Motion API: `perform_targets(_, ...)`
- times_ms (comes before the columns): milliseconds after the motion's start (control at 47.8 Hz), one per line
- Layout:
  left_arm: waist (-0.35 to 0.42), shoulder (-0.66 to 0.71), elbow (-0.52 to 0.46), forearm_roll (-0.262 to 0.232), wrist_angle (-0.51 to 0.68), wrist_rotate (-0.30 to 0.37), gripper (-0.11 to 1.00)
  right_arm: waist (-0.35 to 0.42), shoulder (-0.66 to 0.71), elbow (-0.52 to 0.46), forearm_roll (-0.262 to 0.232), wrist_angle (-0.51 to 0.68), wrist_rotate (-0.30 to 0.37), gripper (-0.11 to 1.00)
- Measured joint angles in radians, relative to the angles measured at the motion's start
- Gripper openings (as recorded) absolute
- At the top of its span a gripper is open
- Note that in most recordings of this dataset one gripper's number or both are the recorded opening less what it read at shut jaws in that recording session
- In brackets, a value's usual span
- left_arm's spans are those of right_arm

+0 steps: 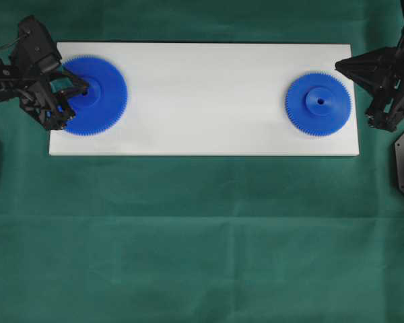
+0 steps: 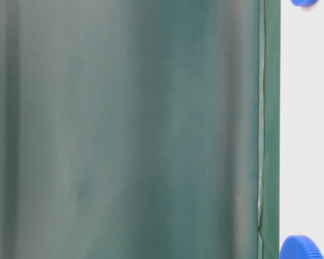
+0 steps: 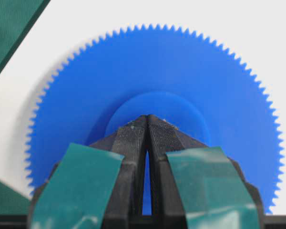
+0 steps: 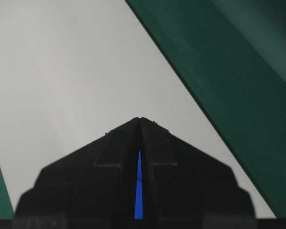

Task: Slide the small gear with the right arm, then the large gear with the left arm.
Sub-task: 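Lower the left gripper onto the hub of the large blue gear, then slide the large gear right with the left gripper toward the small gear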

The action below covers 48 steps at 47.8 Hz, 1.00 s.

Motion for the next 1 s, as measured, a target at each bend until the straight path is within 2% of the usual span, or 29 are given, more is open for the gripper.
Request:
perform_targets(230, 0.0, 0.026, -0.008, 0.0, 0.005, -0.005, 0.0, -0.002, 0.0, 0.0, -0.003, 0.0, 0.0, 0.51)
perform_targets(669, 0.0, -0.044, -0.003, 0.0, 0.13, -0.005, 0.0, 0.0, 0.0, 0.006, -0.009, 0.0, 0.0, 0.51)
perform_targets(1004, 0.0, -0.044, -0.002, 0.0, 0.133, -0.006, 0.0, 0.0, -0.003, 0.012, -0.011, 0.0, 0.0, 0.5)
